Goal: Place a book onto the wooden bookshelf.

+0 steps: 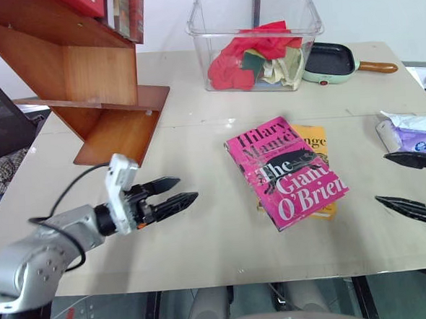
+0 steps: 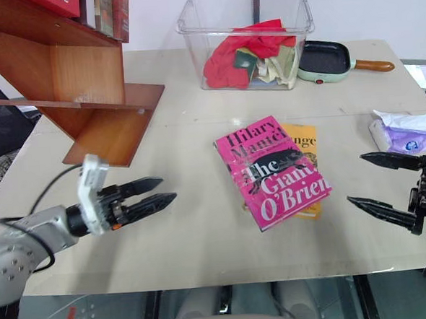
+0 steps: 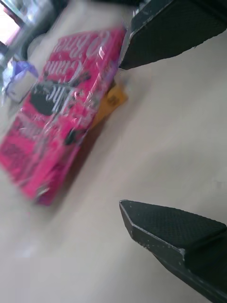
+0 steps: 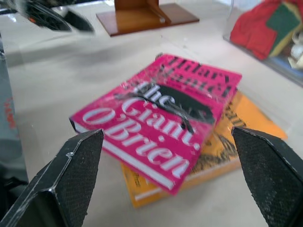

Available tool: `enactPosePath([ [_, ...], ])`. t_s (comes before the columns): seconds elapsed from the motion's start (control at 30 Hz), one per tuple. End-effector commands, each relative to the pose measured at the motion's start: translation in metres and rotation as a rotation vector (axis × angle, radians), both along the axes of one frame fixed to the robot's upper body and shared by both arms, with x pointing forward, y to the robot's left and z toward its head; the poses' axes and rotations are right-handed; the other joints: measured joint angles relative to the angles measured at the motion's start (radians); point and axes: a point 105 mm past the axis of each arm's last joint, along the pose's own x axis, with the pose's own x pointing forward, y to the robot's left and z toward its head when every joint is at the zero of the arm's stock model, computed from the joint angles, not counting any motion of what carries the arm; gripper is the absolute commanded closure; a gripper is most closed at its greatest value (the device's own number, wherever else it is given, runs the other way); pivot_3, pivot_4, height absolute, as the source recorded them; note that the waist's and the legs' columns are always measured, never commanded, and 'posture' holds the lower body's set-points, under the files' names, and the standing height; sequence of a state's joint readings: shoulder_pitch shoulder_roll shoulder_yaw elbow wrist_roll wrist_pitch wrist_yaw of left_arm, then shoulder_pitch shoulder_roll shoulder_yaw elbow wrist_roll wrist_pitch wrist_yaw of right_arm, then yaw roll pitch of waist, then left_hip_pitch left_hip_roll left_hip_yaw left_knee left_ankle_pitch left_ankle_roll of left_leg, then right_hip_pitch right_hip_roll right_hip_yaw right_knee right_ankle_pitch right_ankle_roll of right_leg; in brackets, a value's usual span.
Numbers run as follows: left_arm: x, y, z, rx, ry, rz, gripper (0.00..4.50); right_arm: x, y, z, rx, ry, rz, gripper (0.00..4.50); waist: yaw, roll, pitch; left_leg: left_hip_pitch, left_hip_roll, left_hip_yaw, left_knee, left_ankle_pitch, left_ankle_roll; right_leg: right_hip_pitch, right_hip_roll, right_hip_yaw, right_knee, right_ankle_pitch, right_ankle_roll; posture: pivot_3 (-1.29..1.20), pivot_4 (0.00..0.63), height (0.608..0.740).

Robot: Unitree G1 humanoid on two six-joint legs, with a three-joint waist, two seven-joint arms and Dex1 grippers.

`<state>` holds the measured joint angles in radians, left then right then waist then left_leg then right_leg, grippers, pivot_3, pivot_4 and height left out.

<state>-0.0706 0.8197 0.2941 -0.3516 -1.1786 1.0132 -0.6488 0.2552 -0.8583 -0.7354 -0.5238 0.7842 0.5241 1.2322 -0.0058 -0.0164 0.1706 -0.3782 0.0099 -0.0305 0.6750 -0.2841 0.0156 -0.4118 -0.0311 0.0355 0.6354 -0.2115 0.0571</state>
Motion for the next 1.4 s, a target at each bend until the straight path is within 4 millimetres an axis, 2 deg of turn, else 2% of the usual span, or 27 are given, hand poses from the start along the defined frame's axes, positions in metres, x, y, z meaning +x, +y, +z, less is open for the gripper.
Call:
enactPosePath([
  [0.03,0.015,-0.014,-0.008,-0.154,0.243,0.005,0.0,-0.007,0.009,0.01,0.01,-0.055,0.003,0.13,0.001,0.0,0.0,-0.001,-0.001,-0.001,0.001,0.0,0.0,0.0,0.0,-0.001,0.001,0.0,0.0,0.0,0.15,0.74],
  [0.23,0.037,-0.054,-0.014,-0.303,0.436,-0.002,0.0,-0.014,0.019,0.014,0.008,-0.079,0.01,0.13,-0.005,-0.002,0.0,-0.001,-0.003,-0.002,0.003,0.0,0.0,0.0,-0.002,-0.001,0.003,0.002,-0.003,0.0,0.15,0.74],
  [0.4,0.053,-0.072,-0.018,-0.386,0.527,0.048,0.0,-0.019,0.023,0.015,0.013,-0.086,0.005,0.13,-0.002,-0.002,0.0,0.0,-0.004,-0.003,0.003,0.0,0.0,0.0,-0.002,-0.001,0.005,0.002,-0.004,0.0,0.15,0.74],
  [0.53,0.057,-0.09,-0.022,-0.406,0.566,0.035,0.0,-0.021,0.023,0.016,0.022,-0.081,-0.007,0.13,0.006,-0.002,0.0,-0.001,-0.006,-0.003,0.004,0.0,0.0,0.0,-0.002,-0.001,0.005,0.002,-0.004,0.0,0.15,0.74],
  [0.73,0.058,-0.102,-0.032,-0.423,0.608,0.017,0.0,-0.018,0.014,0.022,0.052,-0.076,-0.017,0.13,0.009,-0.002,0.0,-0.001,-0.007,-0.002,0.004,0.0,0.0,0.0,-0.002,0.0,0.005,0.002,-0.004,0.0,0.15,0.74],
  [0.83,0.063,-0.103,-0.034,-0.429,0.611,0.027,0.0,-0.014,0.009,0.025,0.06,-0.054,0.035,0.13,0.01,-0.002,0.0,-0.001,-0.007,-0.001,0.004,0.0,0.0,0.0,-0.002,0.0,0.004,0.0,-0.006,0.0,0.15,0.74],
  [0.93,0.068,-0.109,-0.032,-0.431,0.606,0.026,0.0,-0.013,0.012,0.028,0.045,-0.044,0.091,0.13,0.013,-0.002,0.0,-0.001,-0.007,0.0,0.005,0.0,0.0,0.0,-0.002,0.0,0.004,0.0,-0.007,0.0,0.15,0.74],
  [1.1,0.074,-0.129,-0.024,-0.455,0.608,-0.009,0.0,-0.009,0.015,0.027,0.004,-0.023,0.15,0.13,0.02,-0.002,0.0,-0.002,-0.007,0.001,0.006,0.0,0.0,0.0,-0.002,-0.001,0.004,0.001,-0.005,0.0,0.15,0.74],
  [1.27,0.077,-0.138,-0.027,-0.47,0.629,-0.019,0.0,-0.008,0.018,0.024,-0.001,-0.023,0.157,0.13,0.02,-0.002,0.0,-0.003,-0.007,0.0,0.006,0.0,0.0,0.0,-0.002,-0.002,0.002,0.002,-0.004,0.0,0.15,0.74],
  [1.3,0.077,-0.14,-0.029,-0.473,0.637,-0.017,0.51,-0.008,0.018,0.024,-0.001,-0.024,0.154,0.0,0.02,-0.002,0.0,-0.003,-0.007,0.0,0.006,0.0,0.0,0.0,-0.002,-0.002,0.003,0.002,-0.004,0.0,0.15,0.74],
  [1.33,0.077,-0.141,-0.032,-0.478,0.646,-0.017,0.72,-0.008,0.018,0.025,0.0,-0.025,0.151,0.0,0.02,-0.002,0.0,-0.003,-0.007,0.001,0.006,0.0,0.0,0.0,-0.002,-0.002,0.003,0.002,-0.004,0.0,0.15,0.74],
  [1.4,0.077,-0.142,-0.038,-0.479,0.66,-0.012,1.63,-0.008,0.018,0.024,-0.004,-0.022,0.142,0.0,0.02,-0.002,0.0,-0.003,-0.007,0.001,0.006,0.0,0.0,0.0,-0.002,-0.002,0.003,0.002,-0.004,0.0,0.15,0.74],
])
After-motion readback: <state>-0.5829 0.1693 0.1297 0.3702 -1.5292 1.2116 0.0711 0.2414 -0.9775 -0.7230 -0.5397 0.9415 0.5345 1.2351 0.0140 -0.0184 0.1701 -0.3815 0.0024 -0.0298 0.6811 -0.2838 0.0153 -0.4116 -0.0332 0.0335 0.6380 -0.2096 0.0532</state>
